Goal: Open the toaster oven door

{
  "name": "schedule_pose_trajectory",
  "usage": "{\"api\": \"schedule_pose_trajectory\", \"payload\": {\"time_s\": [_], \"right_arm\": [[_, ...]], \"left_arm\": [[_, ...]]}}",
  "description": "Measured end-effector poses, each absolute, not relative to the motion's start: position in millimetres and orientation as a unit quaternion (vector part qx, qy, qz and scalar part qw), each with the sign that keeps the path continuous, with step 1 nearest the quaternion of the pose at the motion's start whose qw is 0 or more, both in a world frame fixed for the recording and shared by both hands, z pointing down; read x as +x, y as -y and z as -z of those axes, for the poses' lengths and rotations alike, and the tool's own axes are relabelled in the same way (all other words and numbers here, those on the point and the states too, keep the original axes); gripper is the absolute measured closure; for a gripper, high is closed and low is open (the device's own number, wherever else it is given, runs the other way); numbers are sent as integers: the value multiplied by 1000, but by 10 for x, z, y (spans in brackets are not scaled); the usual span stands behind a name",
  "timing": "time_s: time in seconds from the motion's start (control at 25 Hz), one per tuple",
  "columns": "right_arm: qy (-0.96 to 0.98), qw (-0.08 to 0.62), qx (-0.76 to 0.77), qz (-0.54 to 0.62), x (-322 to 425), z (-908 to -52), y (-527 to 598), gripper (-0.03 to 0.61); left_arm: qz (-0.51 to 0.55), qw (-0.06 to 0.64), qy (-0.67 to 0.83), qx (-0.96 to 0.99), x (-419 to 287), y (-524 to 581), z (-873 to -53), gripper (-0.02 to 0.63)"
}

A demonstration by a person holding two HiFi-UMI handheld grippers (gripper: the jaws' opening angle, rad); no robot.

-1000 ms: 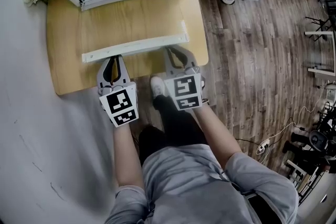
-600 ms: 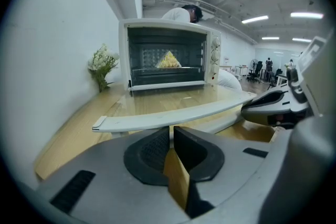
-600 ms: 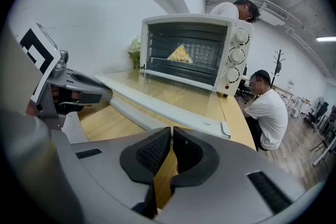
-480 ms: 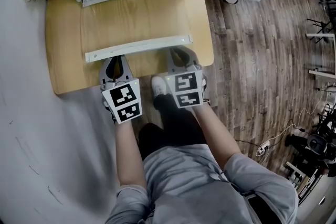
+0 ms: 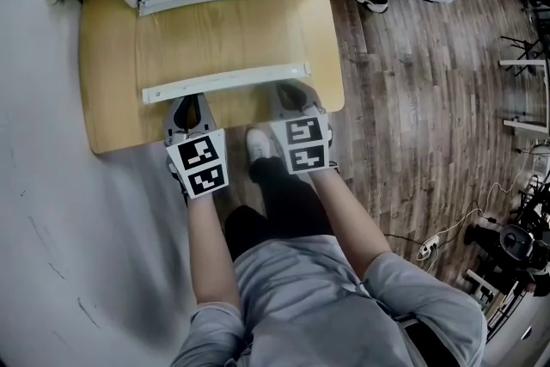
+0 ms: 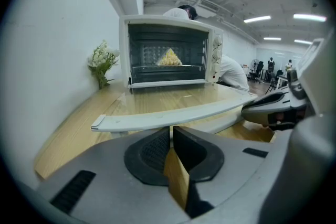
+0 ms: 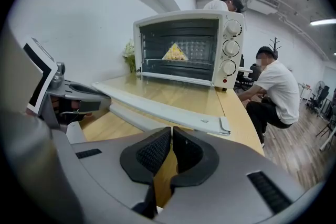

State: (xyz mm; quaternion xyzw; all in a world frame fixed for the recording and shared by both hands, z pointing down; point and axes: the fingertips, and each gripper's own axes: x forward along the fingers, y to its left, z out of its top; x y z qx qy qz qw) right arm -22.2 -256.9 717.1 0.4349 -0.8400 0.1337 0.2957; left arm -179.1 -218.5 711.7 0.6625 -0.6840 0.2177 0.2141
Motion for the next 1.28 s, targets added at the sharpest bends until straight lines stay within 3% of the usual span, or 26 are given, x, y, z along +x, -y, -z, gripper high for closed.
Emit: {"api": "schedule_pose_trajectory", "payload": {"time_s": [0.24, 0.44, 0.84, 1.28], "right_arm": [[841, 307, 422, -144, -190, -7160, 2512, 568], [841, 307, 419, -151, -219, -7057, 2464, 568], [850, 283, 418, -151, -315, -6452, 2355, 568], [859, 197, 457, -123, -259, -5401, 2409, 578]], "left_arm": [[-209, 271, 681, 647, -1845, 1996, -7179, 597], [-216, 279, 683, 639, -1903, 1848, -7103, 598], [-196, 253, 680, 660, -1806, 1909, -6445, 598], [-142, 202, 680, 690, -1706, 1945, -5546, 607]]}}
